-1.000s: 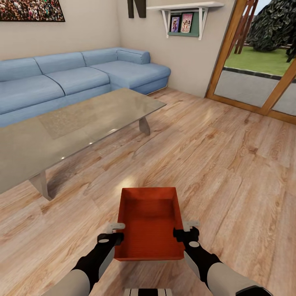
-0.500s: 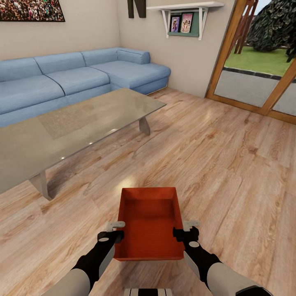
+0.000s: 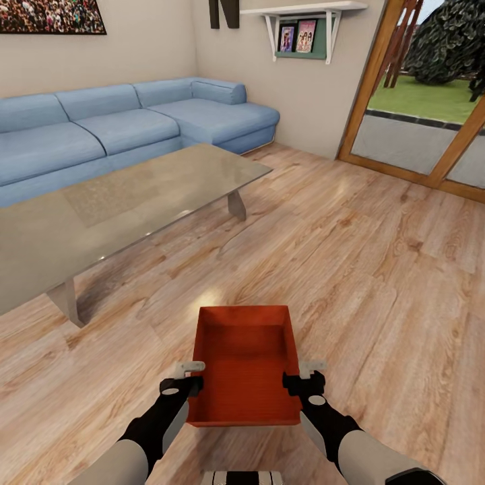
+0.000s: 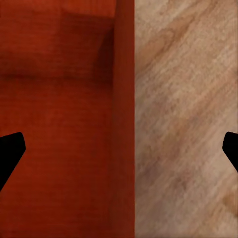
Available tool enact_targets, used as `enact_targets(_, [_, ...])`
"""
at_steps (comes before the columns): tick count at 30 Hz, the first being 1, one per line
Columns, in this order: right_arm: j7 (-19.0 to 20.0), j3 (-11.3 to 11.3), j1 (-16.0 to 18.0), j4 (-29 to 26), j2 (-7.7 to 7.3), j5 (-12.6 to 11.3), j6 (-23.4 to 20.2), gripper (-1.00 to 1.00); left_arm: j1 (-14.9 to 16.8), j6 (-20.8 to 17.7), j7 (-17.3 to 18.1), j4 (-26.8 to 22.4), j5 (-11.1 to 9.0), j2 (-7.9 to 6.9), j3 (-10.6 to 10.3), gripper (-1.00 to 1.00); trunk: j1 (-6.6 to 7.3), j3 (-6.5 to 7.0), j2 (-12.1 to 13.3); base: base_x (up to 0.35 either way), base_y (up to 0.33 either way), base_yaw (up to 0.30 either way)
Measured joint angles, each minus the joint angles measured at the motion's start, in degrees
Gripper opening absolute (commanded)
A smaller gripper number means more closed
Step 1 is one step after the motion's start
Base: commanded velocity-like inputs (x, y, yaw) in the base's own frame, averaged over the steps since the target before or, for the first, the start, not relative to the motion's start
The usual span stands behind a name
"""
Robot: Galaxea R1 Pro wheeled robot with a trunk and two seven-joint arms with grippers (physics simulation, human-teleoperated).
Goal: Move the two storage containers from the living room to the garage. In the garage, place one container on the floor and stack the other container on top of it (either order is fine).
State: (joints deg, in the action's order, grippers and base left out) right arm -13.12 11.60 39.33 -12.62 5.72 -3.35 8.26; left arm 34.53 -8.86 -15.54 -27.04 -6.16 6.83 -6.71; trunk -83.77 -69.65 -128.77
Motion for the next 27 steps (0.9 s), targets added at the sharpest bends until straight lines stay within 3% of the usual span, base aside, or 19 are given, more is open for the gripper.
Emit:
enact_targets(4, [0.0,0.0,0.0,0.0,-0.10,0.0,0.0,1.00,0.0,0.0,0.0,-0.3,0.0,0.00,0.1,1.00,-0.88,-0.72,-1.6,0.000,0.000,0.000])
enact_targets(10, [0.1,0.0,0.0,0.0,-0.24,0.0,0.0,1.00,0.0,-0.1,0.0,-4.0,0.0,-0.08,0.0,1.00,-0.88,-0.72,-1.6,0.000,0.000,0.000])
enact_targets(19, [0.2,0.0,0.0,0.1,-0.14,-0.2,-0.2,1.00,0.0,-0.1,0.0,-4.3,0.0,-0.09,-0.1,1.00,-0.88,-0.72,-1.6,0.000,0.000,0.000])
enact_targets(27, [0.2,0.0,0.0,0.9,-0.16,-0.1,-0.1,1.00,0.0,-0.1,0.0,-3.9,-0.1,-0.09,-0.1,1.00,-2.64,-2.15,-4.8,0.000,0.000,0.000])
